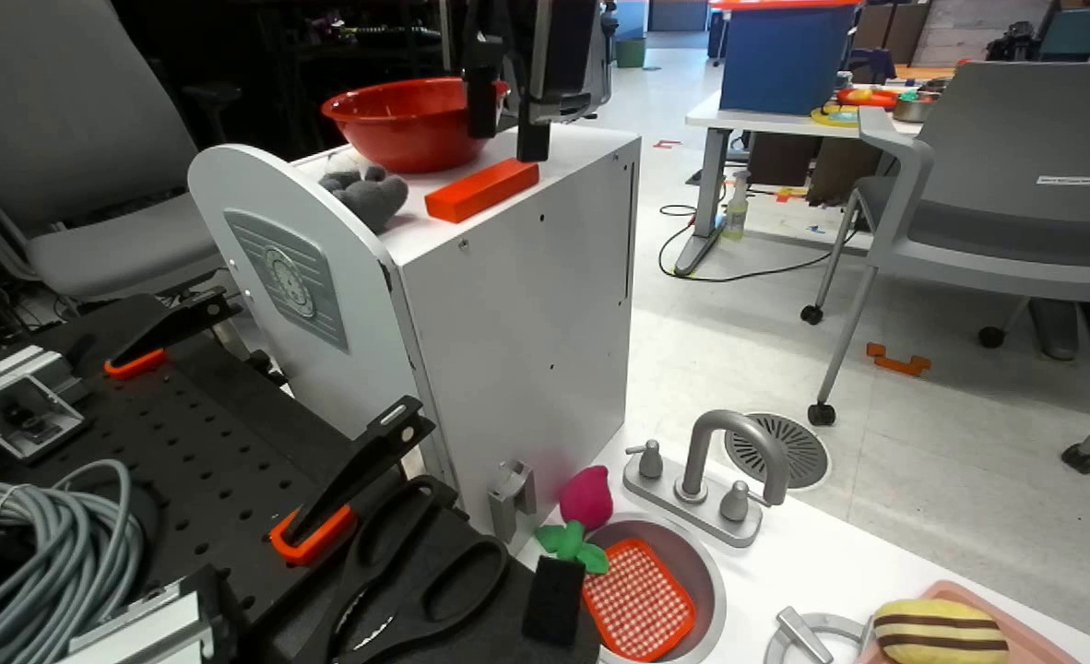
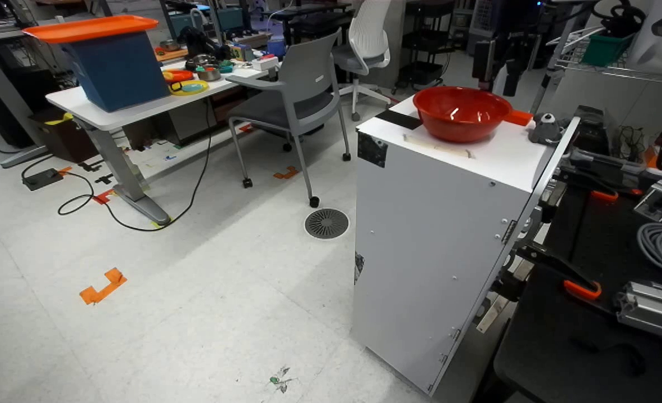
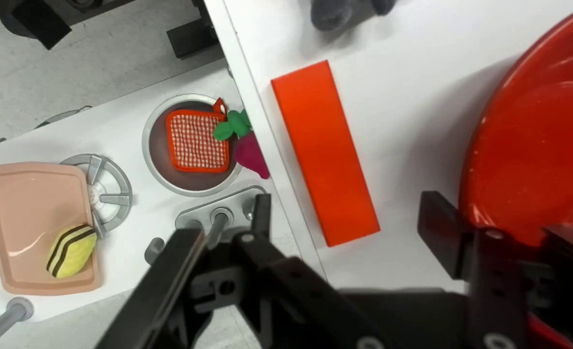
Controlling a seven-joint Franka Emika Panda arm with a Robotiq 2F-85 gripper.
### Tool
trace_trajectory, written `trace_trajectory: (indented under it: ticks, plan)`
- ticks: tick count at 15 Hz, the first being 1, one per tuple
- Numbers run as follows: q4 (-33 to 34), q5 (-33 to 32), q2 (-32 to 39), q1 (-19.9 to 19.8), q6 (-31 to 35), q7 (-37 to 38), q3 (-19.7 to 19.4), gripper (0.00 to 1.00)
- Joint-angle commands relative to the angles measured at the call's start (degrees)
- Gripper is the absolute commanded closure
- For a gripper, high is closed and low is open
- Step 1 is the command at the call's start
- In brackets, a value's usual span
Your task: Take the block out of the red bowl on top of the cabinet
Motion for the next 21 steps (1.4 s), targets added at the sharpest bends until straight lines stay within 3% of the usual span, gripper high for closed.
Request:
trace_trajectory:
  ticks: [1,11,21]
  plan:
    - [0.3,-1.2,-0.1,-0.1,0.5,0.8,0.4,0.00]
    - [-2.6,-0.4,-2.9,-0.5,3.9,0.7,0.3,0.00]
    - [-13.1,-3.0,-13.6,0.2,11.8,6.3,0.5,0.00]
